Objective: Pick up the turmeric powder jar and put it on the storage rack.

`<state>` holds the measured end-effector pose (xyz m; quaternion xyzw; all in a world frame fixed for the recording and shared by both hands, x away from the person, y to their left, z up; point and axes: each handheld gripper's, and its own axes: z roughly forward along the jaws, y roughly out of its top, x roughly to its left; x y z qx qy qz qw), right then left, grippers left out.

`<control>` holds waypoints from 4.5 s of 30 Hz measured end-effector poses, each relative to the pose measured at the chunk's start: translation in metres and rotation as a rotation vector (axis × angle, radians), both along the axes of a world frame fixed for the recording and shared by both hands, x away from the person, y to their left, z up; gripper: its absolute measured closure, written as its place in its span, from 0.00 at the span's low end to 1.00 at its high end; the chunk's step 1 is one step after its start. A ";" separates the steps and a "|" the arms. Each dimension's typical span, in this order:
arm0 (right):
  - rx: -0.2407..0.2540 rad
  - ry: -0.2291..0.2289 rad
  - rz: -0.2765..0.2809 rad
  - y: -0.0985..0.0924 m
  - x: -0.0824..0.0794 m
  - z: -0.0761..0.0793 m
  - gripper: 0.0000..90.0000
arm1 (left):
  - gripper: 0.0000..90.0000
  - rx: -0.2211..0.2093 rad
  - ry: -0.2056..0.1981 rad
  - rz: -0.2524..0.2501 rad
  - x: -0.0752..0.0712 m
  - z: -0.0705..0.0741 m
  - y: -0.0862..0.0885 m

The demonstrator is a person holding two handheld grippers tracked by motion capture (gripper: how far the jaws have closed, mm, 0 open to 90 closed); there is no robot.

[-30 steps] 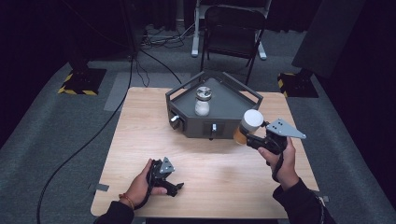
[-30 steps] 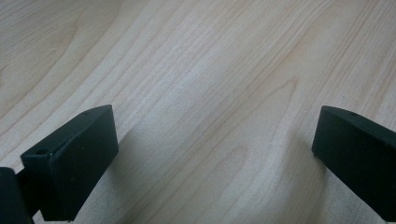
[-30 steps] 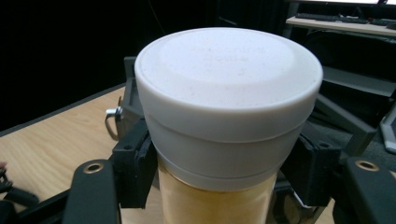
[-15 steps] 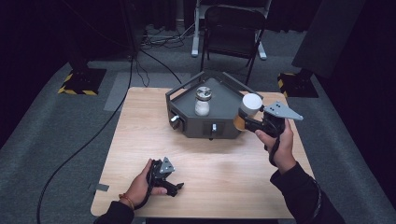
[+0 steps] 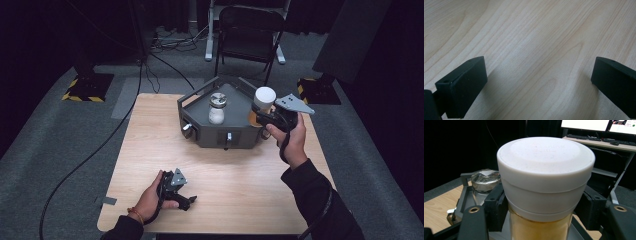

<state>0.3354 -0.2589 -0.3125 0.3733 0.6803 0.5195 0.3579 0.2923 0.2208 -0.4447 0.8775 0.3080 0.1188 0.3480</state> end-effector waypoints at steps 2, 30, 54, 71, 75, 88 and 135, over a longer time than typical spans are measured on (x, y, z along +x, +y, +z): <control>-0.004 0.000 -0.004 0.003 0.005 -0.002 0.38 | 0.00 0.000 0.000 0.000 0.000 0.000 0.000; -0.004 0.070 -0.067 0.028 0.052 -0.033 0.38 | 0.00 0.001 -0.002 0.000 0.000 0.000 0.000; -0.016 0.064 -0.085 0.025 0.053 -0.036 0.23 | 0.00 0.001 -0.002 0.001 -0.001 0.000 0.000; -0.073 0.016 -0.103 0.024 0.034 -0.037 0.03 | 0.00 0.001 -0.002 0.001 -0.001 0.000 0.000; -0.086 0.004 -0.110 0.020 0.026 -0.040 0.03 | 0.00 0.001 -0.002 0.001 -0.001 0.000 0.000; -0.085 -0.013 -0.089 -0.001 0.002 -0.067 0.03 | 0.00 0.001 -0.002 0.000 -0.001 0.000 0.000; -0.358 0.103 0.213 -0.025 -0.057 -0.129 0.03 | 0.00 0.000 -0.002 0.004 -0.001 0.000 0.000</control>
